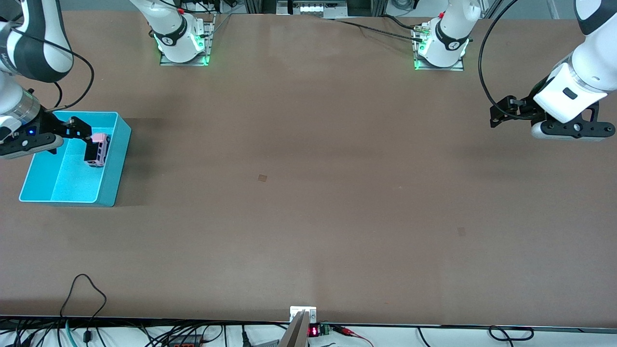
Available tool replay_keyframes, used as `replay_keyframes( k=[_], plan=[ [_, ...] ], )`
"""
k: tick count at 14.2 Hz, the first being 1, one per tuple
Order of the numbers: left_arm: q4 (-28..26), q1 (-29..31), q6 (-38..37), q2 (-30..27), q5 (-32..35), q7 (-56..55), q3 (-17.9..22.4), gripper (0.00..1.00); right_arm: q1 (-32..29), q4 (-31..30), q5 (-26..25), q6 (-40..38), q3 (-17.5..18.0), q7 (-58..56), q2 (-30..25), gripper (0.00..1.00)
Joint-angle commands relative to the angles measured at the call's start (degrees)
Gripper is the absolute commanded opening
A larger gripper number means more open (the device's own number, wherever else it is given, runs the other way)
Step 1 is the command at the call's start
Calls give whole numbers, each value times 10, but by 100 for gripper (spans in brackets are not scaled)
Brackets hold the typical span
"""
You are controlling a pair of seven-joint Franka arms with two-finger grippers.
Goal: Wind and store pink jeep toy
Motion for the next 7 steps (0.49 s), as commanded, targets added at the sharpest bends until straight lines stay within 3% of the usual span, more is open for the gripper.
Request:
replay_keyframes(
  k=[1,7],
  plan=[
    [12,-1,8,2,10,30,-1,100,44,55,3,-66,-4,34,-2,100],
    [12,-1,5,2,11,31,0,100,103,78,8,-114,-17,131,-44,100]
  ],
)
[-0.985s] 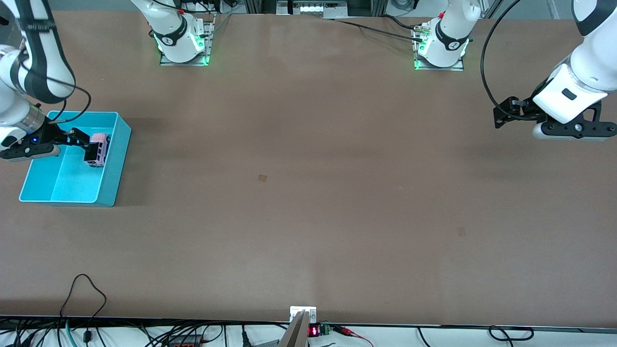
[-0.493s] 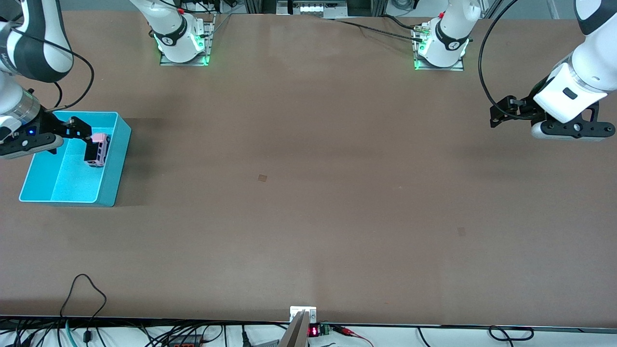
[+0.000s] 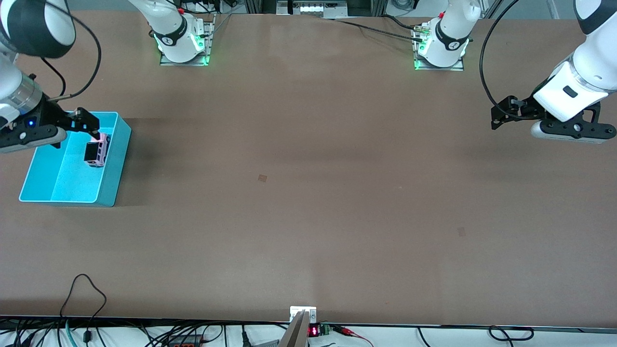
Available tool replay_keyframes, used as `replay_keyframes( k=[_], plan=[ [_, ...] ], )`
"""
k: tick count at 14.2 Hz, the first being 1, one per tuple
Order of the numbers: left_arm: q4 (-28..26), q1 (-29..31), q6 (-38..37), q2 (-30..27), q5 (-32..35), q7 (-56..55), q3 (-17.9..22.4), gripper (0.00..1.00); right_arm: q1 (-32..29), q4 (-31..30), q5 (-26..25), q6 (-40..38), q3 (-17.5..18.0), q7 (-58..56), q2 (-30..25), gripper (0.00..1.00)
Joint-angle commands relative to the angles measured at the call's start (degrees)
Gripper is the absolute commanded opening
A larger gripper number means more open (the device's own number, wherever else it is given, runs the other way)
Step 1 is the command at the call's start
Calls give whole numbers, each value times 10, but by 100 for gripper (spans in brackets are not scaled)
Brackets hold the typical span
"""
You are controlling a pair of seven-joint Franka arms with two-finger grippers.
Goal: Wind and store pink jeep toy
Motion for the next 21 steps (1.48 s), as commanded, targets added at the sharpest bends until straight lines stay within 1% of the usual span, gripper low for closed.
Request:
replay_keyframes(
  k=[1,2,3,4,5,6,8,12,14,16,21],
  plan=[
    [12,-1,-5,2,10,10,0,100,32,7,6,-15,-25,17,-17,100],
    [12,-1,-5,2,10,10,0,100,48,17,9,-17,-37,19,-18,100],
    [12,-1,-5,2,10,11,0,100,54,29,24,-26,-46,31,-18,100],
    [12,-1,-5,2,10,13,0,100,53,49,56,-53,-47,48,-17,100],
    [12,-1,-5,2,10,13,0,100,53,73,69,-82,-45,56,-15,100],
    [12,-1,-5,2,10,13,0,100,53,92,70,-105,-44,55,-13,100],
    [12,-2,-5,2,11,13,0,100,54,114,67,-113,-42,49,-11,100],
    [12,-2,-4,1,11,15,-1,100,62,135,63,-124,-40,69,-13,100],
    [12,-1,-4,0,11,16,-1,100,65,162,62,-149,-38,73,-9,100],
    [12,-2,-5,-3,11,16,-1,100,75,183,43,-162,-37,82,3,100],
    [12,-2,-6,-3,11,16,-1,100,74,192,36,-156,-38,86,14,100]
  ],
)
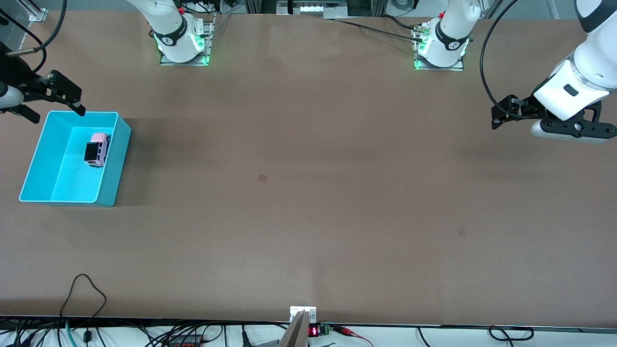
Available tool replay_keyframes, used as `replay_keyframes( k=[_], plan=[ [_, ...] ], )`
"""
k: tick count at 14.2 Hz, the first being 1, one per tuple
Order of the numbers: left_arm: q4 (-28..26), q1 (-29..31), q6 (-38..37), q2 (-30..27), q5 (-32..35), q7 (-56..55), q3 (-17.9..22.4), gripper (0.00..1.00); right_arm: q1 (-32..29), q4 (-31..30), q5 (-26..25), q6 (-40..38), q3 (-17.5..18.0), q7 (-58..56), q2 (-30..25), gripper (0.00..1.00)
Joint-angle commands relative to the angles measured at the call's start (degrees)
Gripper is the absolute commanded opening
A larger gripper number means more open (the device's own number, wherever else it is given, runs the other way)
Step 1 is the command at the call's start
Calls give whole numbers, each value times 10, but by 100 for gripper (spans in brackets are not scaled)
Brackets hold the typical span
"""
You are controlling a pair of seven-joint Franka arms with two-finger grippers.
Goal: Wind and store pink jeep toy
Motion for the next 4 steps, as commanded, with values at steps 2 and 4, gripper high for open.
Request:
replay_keyframes(
  k=[2,4],
  plan=[
    [8,-2,-6,-3,10,11,0,100,1,20,-1,-9,-3,14,12,100],
    [8,-2,-6,-3,11,11,0,100,-3,20,0,-11,-5,11,18,100]
  ],
)
